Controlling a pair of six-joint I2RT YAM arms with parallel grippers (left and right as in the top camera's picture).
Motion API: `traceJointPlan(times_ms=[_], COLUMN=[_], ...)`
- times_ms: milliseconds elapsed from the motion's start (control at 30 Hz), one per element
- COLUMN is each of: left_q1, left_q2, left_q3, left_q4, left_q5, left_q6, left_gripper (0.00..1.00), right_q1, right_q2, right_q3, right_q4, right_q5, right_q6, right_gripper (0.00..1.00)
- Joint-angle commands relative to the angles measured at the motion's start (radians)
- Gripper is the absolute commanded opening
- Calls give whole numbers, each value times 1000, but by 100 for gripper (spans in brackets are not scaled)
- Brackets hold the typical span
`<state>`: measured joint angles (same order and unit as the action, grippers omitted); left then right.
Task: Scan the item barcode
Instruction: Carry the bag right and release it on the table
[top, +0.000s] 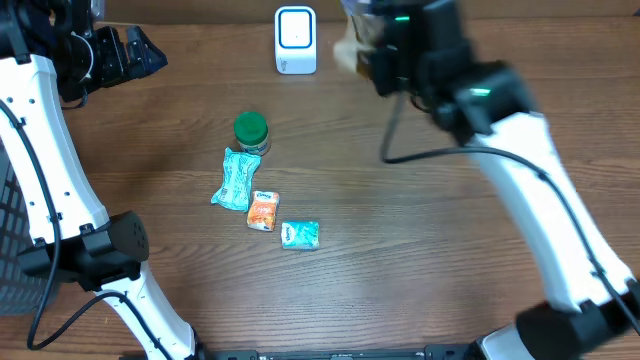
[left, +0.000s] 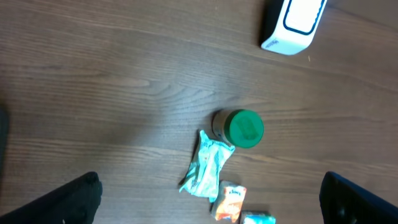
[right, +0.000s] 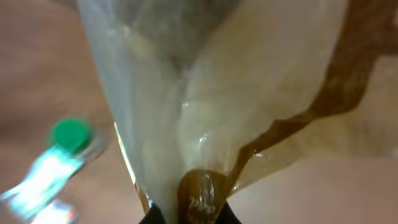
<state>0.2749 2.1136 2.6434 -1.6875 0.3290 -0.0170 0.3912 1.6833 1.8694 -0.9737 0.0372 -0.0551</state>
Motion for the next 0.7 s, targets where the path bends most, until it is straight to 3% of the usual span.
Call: traceJointPlan(times_ms=[0, 100, 200, 467, 667], left_q1=[-8, -8, -8, -8, -8], left_q2=[0, 0, 0, 0, 0], left_q3=[-1, -1, -1, -1, -1], left_q4=[-2, -2, -2, -2, -2], left_q5=[1, 1, 1, 1, 1], left_q6=[2, 2, 2, 2, 2], left_gripper=[99, 100, 100, 100, 100], right_q1=[-102, -168, -229, -415, -451], right_q2=[18, 29, 30, 30, 30], right_q3=[-7, -49, -140, -488, -650], right_q4=[-155, -257, -245, -13, 127], right_q5=[-366, -372, -372, -433, -443], right_q6=[164, 160, 160, 159, 156], right_gripper=[4, 4, 4, 4, 4])
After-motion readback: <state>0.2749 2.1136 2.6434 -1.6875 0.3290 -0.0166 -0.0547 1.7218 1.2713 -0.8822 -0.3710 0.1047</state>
